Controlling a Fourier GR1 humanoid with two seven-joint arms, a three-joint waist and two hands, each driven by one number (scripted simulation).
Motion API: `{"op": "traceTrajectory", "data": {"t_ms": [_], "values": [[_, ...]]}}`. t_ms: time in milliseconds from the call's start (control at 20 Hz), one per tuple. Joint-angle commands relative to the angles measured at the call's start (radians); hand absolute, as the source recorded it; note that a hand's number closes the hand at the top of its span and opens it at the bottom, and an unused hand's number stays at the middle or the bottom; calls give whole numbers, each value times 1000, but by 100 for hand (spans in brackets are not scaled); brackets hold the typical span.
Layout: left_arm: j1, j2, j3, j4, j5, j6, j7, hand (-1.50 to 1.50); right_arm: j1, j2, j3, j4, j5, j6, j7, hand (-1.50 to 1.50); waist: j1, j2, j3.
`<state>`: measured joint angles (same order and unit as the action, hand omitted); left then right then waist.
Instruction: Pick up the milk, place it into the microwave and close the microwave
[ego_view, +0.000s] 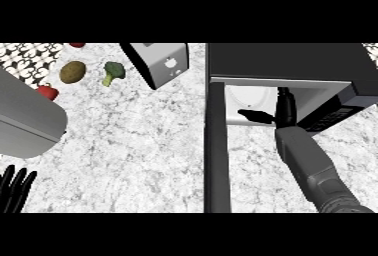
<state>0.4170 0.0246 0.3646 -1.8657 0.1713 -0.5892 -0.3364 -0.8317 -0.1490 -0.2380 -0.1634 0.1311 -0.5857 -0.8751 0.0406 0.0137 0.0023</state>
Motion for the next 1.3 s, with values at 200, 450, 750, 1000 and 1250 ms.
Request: {"op": "traceTrajectory", "data": {"t_ms": [200, 450, 750, 1000, 1250], "values": [[133, -24, -106, -86, -59, -29, -20, -150, 140, 10, -30, -86, -64, 201, -104, -150, -32, -16, -2], [76, -11, -116, -42, -3, -115, 14, -150, 227, 90, -9, -139, -88, 349, -135, -150, -53, -20, -3], [91, 7, -166, -84, 22, -157, 36, -150, 354, 145, 46, -261, -101, 492, -162, -150, -56, -22, -3], [144, -19, -281, -132, -92, -175, -3, -150, 573, 143, 131, -460, -102, 528, -154, -150, -72, -30, -5], [41, -24, -429, -76, -210, -63, 52, 150, 769, 132, 166, -693, -151, 584, -118, -150, -84, -26, -5]]}}
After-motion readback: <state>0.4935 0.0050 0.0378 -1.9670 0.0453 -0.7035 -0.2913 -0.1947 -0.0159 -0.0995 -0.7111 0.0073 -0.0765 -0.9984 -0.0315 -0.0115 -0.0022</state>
